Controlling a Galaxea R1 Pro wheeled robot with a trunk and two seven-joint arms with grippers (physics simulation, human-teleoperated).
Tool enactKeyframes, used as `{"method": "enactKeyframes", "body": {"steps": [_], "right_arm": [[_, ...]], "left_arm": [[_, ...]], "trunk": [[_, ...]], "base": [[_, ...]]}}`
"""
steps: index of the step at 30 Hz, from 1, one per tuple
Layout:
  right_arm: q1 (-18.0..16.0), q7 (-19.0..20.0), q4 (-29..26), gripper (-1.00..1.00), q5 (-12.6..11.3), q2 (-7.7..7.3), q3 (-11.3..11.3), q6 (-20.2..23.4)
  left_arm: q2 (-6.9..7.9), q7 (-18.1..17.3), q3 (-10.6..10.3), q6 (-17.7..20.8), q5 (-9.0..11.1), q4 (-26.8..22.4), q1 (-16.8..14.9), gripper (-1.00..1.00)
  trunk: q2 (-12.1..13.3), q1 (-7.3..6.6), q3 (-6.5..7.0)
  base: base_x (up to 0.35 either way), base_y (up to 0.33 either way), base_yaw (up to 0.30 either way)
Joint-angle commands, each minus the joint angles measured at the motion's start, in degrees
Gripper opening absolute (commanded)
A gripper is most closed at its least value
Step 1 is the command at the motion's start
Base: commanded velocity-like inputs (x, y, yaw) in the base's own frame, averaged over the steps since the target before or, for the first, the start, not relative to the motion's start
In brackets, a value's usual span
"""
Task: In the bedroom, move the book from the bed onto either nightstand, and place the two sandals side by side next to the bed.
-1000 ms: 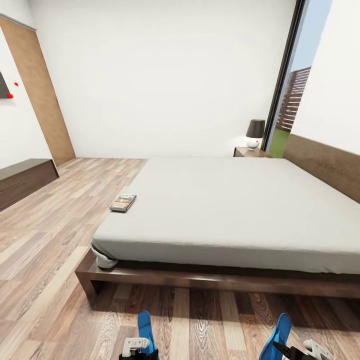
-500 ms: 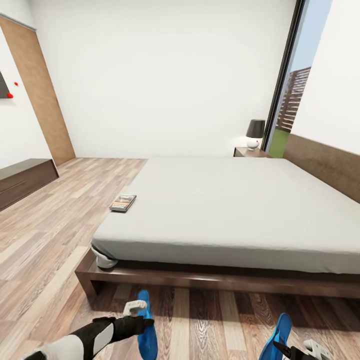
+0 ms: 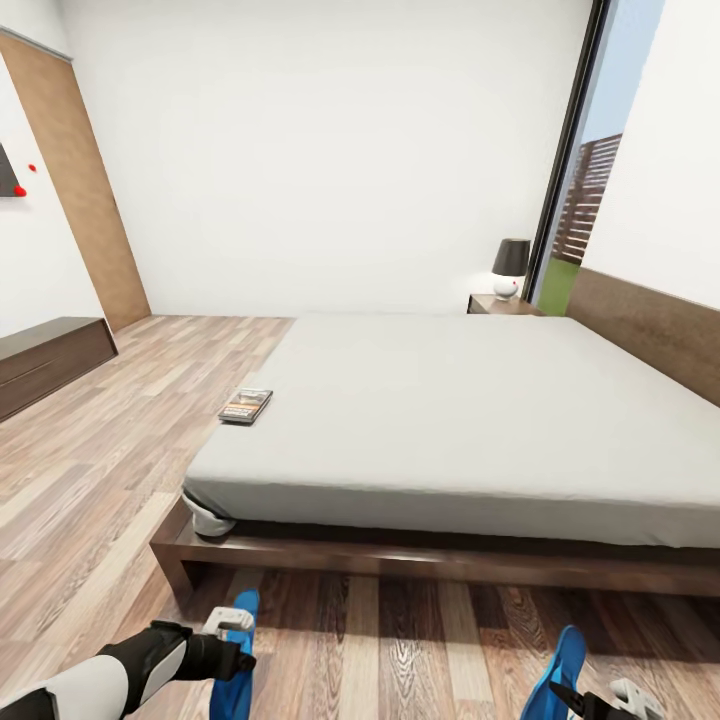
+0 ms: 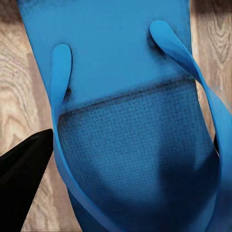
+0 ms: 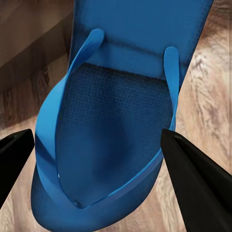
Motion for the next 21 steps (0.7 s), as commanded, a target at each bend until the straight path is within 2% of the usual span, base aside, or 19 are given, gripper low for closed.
{"method": "enactKeyframes", "body": {"steps": [1,4,5,7,8,10,11,13,16,21], "right_arm": [[-0.09,0.36,0.17,-1.0,-0.57,-0.07,0.14,0.13],[-0.09,1.32,0.16,-1.0,-0.69,-0.24,-0.03,0.74],[-0.09,2.63,0.11,-1.0,-0.74,-0.82,-0.13,0.99],[-0.09,7.64,-0.02,-1.0,-0.74,-3.43,-0.1,1.83],[-0.09,11.87,-0.18,-1.0,-0.7,-4.91,-0.07,3.81],[-0.1,16.36,-0.71,-1.0,-0.65,-5.84,-0.02,8.68],[-0.14,18.67,-2.51,-1.0,-0.6,-6.15,-0.01,13.16],[-0.16,20.16,-7.09,-1.0,-0.58,-6.34,0.05,18.3],[-0.17,20.92,-13.41,-1.0,-0.56,-6.48,0.12,23.42],[-0.17,21.16,-18.37,-1.0,-0.82,-6.54,0.06,30.0]], "left_arm": [[0.03,0.02,-0.29,0.38,0.25,-0.1,-0.03,-1.0],[-0.5,0.23,-0.34,0.38,-0.21,-0.11,-0.03,-1.0],[-0.66,0.28,-0.34,0.38,-0.26,-0.11,-0.03,-1.0],[-0.84,0.33,-0.35,0.39,-0.31,-0.11,-0.03,-1.0],[-0.9,0.35,-0.35,0.34,-0.33,-0.11,-0.03,-1.0],[-0.94,0.31,-0.31,0.32,-0.29,-0.11,-0.03,-1.0],[-0.99,0.29,-0.28,0.31,-0.28,-0.15,-0.03,-1.0],[-1.26,0.28,-0.27,0.3,-0.26,-0.18,-0.03,-1.0],[-1.65,0.34,-0.26,0.3,-0.26,-0.19,-0.03,-1.0],[-1.82,0.36,-0.26,0.3,-0.26,-0.2,-0.03,-1.0]], "trunk": [[-0.03,-0.01,-0.05],[-0.03,-0.01,-0.05],[-0.03,-0.01,-0.05],[-0.03,-0.01,-0.05],[-0.03,-0.01,-0.05],[-0.03,-0.01,-0.05],[-0.03,-0.01,-0.05],[-0.03,-0.01,-0.05],[-0.03,-0.01,-0.05],[-0.03,-0.01,-0.05]], "base": [[0.0,0.0,0.0],[0.0,0.0,0.0],[0.0,0.0,0.0],[0.0,0.0,0.0],[0.0,0.0,0.0],[0.0,0.0,0.0],[0.0,0.0,0.0],[0.0,0.0,0.0],[0.0,0.0,0.0],[0.0,0.0,0.0]]}}
